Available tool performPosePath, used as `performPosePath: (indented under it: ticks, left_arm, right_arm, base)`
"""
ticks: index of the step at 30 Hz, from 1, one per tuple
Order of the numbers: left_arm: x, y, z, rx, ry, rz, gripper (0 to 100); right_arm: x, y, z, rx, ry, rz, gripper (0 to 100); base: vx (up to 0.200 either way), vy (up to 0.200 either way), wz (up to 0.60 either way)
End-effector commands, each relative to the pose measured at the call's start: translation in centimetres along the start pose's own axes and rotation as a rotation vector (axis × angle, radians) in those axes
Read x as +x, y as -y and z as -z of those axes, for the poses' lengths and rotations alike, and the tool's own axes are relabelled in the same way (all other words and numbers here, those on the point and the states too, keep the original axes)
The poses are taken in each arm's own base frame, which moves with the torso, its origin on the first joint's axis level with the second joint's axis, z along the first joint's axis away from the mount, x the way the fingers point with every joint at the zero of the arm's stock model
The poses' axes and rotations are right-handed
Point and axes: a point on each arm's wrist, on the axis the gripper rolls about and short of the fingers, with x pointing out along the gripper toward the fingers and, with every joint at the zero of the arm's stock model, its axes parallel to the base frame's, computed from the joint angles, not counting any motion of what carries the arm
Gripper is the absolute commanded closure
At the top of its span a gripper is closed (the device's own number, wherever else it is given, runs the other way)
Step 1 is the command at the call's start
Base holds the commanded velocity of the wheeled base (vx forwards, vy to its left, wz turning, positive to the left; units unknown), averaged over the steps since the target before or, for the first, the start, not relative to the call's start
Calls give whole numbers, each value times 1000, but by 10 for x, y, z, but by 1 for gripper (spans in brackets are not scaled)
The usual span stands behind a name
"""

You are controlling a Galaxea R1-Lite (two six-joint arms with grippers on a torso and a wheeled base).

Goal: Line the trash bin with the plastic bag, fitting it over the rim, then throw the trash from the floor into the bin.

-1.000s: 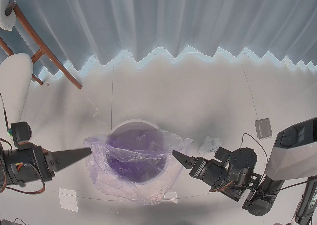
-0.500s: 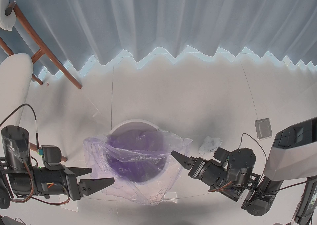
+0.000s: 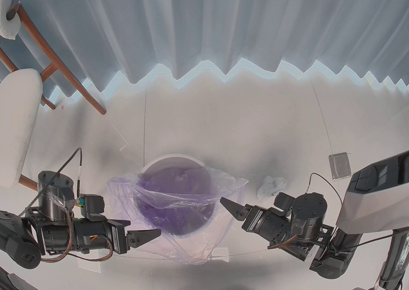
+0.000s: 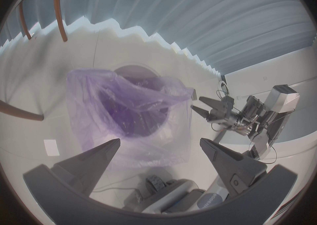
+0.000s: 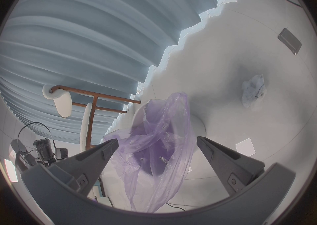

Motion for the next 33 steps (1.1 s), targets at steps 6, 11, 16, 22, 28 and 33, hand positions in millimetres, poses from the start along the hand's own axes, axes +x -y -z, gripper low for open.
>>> performPosePath:
  ticks: [6, 11, 16, 22, 28, 33]
  left_arm:
    - [48, -22, 26, -12, -55, -117, 0]
    - [54, -24, 26, -6, -6, -99, 0]
    - [57, -24, 27, -37, 12, -89, 0]
    - [59, -18, 25, -81, 22, -64, 0]
    - [59, -18, 23, -79, 30, -62, 0]
    - [60, -19, 24, -76, 28, -63, 0]
  right_arm:
    - [0, -2, 1, -6, 6, -14, 0]
    - [0, -2, 1, -11, 5, -12, 0]
    - [1, -2, 2, -11, 5, -12, 0]
    - [0, -1, 2, -11, 2, -11, 0]
    - [0, -3, 4, -13, -3, -15, 0]
    - [-1, -3, 4, -14, -5, -15, 0]
  base:
    - [0, 0, 0]
    - [0, 0, 0]
    - [0, 0, 0]
    - [0, 0, 0]
    - [67, 0, 0]
    - [200, 0, 0]
